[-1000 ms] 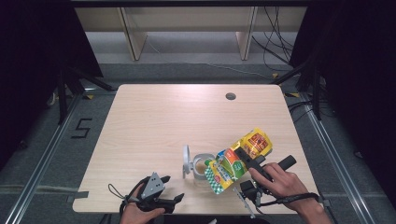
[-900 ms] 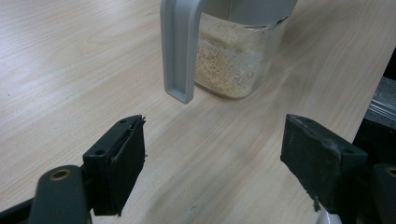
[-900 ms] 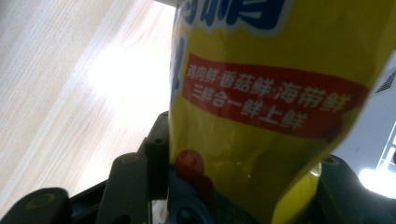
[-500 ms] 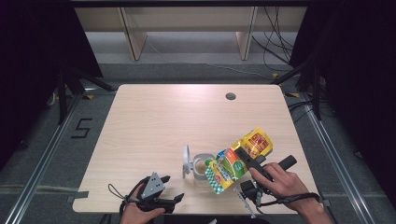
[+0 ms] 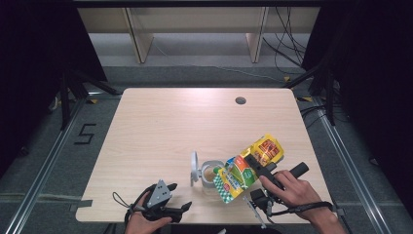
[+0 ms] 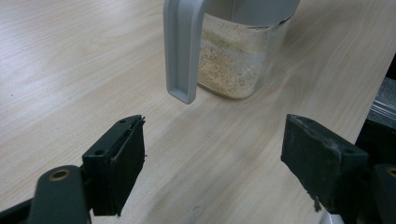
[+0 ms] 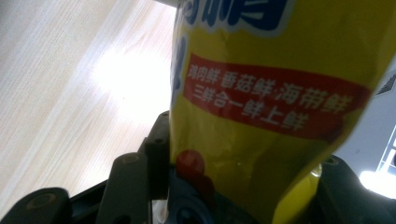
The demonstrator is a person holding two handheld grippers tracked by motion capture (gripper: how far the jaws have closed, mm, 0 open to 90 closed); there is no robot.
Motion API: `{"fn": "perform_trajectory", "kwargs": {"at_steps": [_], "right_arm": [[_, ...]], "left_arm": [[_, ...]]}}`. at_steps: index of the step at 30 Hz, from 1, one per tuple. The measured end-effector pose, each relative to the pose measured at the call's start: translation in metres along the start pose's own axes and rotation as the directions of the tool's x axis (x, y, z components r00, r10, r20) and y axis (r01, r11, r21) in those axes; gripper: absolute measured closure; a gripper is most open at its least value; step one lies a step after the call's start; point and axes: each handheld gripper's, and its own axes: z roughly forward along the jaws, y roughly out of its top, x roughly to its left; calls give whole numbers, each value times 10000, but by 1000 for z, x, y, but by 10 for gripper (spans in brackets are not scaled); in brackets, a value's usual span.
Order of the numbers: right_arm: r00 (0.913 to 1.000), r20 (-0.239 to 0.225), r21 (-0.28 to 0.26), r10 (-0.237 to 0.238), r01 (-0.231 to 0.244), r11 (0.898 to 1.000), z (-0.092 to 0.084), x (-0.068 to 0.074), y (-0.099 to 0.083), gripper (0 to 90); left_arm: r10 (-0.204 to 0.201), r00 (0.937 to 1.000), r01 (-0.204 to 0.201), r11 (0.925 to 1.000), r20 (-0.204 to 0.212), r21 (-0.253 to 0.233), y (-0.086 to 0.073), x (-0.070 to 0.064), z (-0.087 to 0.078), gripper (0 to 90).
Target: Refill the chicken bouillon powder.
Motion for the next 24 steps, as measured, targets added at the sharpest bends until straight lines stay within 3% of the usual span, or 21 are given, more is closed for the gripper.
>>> {"fn": "perform_trajectory", "kwargs": {"at_steps": [6, 8, 12, 19, 20, 24], "right_arm": [[9997, 141, 33, 195, -196, 9998, -1, 1, -2, 533], [10000, 51, 35, -14, 13, 10000, -1, -1, -1, 533], [9998, 202, -17, 47, -47, 10000, -2, -2, -2, 533], [10000, -44, -43, 1, -1, 10000, 0, 1, 1, 540], [9999, 13, 44, 163, -163, 9999, -1, 3, 0, 540], [9999, 141, -29, -13, 14, 10000, -1, 0, 0, 541]], "left_arm": [[-35, 10000, 35, 10000, 29, -59, 0, 0, 1, 209], [1, 10000, -1, 10000, -16, -7, 0, 0, 0, 209], [-32, 10000, 32, 10000, -19, -36, 0, 0, 0, 209], [-32, 10000, 32, 10000, -9, -49, 0, 0, 0, 209], [-34, 10000, 34, 10000, -17, -35, 0, 0, 0, 209], [-50, 10000, 50, 10000, 31, -64, 0, 0, 1, 209]]}}
